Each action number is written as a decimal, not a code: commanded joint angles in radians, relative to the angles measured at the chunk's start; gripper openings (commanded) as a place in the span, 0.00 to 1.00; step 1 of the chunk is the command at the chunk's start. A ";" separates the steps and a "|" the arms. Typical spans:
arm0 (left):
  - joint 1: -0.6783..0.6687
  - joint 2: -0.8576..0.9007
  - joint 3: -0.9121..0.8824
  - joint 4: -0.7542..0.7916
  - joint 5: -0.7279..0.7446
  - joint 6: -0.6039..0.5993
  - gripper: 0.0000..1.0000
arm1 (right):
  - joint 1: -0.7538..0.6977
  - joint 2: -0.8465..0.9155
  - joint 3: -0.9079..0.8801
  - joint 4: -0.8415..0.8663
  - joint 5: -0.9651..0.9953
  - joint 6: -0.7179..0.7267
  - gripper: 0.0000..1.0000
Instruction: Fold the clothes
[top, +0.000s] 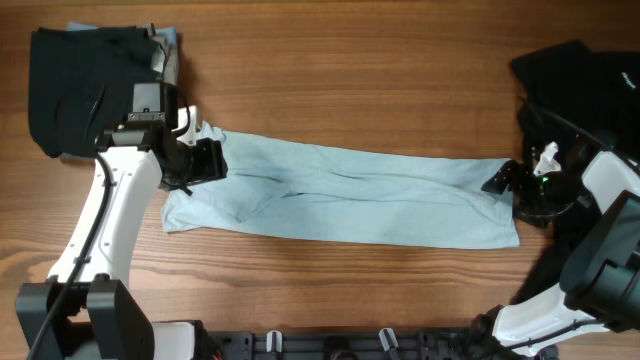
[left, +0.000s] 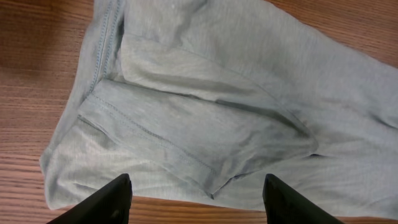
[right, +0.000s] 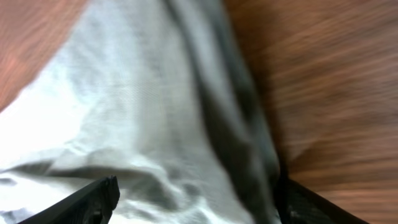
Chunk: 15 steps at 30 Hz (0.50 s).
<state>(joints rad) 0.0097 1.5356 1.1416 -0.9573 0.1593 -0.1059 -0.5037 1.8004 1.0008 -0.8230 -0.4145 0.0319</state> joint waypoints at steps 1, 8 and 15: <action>-0.003 0.010 -0.009 0.007 0.016 0.024 0.66 | 0.029 0.062 -0.082 0.034 -0.080 -0.028 0.51; -0.003 0.010 -0.009 0.008 0.016 0.024 0.66 | 0.026 0.058 -0.018 -0.023 -0.079 -0.029 0.04; -0.003 0.010 -0.009 0.008 0.016 0.024 0.65 | 0.017 0.054 0.179 -0.200 0.132 0.056 0.04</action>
<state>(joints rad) 0.0097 1.5356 1.1412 -0.9520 0.1596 -0.1055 -0.4831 1.8427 1.0725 -0.9787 -0.4187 0.0437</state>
